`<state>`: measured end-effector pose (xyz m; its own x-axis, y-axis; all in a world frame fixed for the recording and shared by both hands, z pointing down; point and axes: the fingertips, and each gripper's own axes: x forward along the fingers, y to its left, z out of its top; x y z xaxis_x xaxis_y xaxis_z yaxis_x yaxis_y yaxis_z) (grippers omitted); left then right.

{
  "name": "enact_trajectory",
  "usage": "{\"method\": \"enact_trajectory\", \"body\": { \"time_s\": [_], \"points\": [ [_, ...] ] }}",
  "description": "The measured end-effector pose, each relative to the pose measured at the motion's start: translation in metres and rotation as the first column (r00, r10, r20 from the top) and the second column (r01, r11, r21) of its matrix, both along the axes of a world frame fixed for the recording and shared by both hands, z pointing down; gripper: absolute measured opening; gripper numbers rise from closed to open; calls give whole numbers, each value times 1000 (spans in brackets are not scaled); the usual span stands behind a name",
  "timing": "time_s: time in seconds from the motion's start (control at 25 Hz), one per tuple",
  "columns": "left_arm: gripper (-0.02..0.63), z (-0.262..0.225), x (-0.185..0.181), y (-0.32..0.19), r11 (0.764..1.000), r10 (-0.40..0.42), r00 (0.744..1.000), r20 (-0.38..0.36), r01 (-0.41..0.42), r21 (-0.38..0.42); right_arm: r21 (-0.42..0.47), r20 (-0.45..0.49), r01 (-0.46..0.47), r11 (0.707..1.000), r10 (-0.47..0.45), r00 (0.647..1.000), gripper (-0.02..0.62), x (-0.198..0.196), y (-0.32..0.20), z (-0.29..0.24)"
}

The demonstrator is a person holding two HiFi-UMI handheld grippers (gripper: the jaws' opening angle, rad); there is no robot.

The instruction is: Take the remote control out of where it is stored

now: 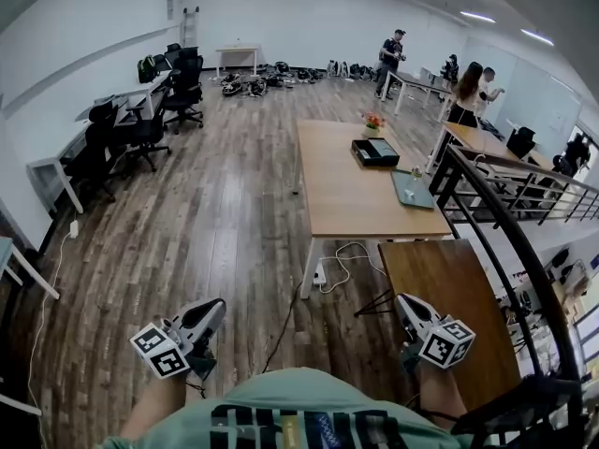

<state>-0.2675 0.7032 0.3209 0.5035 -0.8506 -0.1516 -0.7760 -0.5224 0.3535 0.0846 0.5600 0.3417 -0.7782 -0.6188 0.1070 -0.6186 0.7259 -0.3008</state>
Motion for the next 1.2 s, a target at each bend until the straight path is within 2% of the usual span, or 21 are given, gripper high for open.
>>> {"method": "enact_trajectory", "body": {
  "time_s": [0.56, 0.84, 1.2],
  "points": [
    [-8, 17, -63, 30, 1000, -22, 1000, -19, 21, -23, -22, 47, -20, 1000, 21, 999, 6, -52, 11, 7],
    [-8, 32, -88, 34, 999, 22, 999, -42, -23, -41, -38, 26, -47, 998, 48, 999, 6, -77, 28, 9],
    [-8, 53, -85, 22, 995, 61, 995, -76, -67, -70, -70, -19, -58, 996, 57, 998, 6, -80, 23, 25]
  ]
}}
